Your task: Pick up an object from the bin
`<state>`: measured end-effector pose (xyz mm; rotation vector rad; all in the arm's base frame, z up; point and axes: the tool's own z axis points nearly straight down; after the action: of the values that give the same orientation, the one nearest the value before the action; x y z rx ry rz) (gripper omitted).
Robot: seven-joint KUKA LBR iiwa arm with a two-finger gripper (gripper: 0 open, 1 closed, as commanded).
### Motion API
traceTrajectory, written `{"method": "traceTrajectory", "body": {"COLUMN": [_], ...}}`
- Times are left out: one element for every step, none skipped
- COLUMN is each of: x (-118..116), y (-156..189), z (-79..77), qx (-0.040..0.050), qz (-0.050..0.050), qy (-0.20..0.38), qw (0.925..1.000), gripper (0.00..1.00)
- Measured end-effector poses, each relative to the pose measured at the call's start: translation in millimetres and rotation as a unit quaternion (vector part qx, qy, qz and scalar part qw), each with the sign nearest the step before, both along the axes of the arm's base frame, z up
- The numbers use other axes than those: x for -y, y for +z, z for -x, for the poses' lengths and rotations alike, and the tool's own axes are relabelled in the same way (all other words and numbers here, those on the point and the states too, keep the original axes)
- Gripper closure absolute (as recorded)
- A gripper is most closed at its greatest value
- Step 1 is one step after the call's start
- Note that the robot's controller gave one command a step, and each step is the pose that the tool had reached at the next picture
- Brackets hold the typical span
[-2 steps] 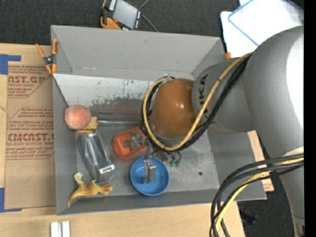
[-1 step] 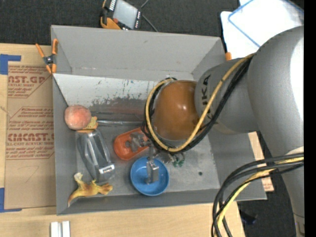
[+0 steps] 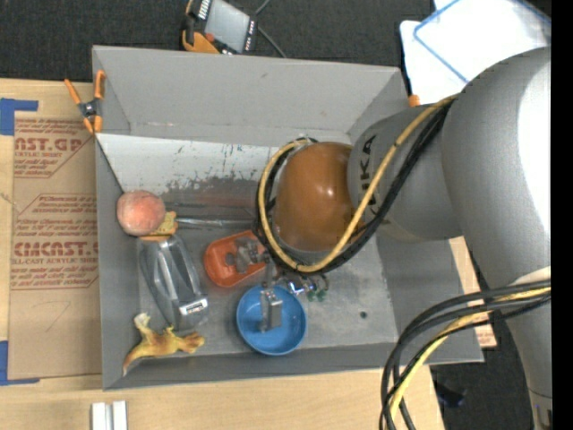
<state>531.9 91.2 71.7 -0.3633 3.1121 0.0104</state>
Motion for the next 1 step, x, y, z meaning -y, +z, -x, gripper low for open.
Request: {"method": "traceTrajectory", "body": {"x": [3.9], "y": [-0.2], "z": [2.0], "qx": [0.0026], "qz": [0.0], "qy": [0.025], "qw": [0.9997], "gripper": [1.0]}}
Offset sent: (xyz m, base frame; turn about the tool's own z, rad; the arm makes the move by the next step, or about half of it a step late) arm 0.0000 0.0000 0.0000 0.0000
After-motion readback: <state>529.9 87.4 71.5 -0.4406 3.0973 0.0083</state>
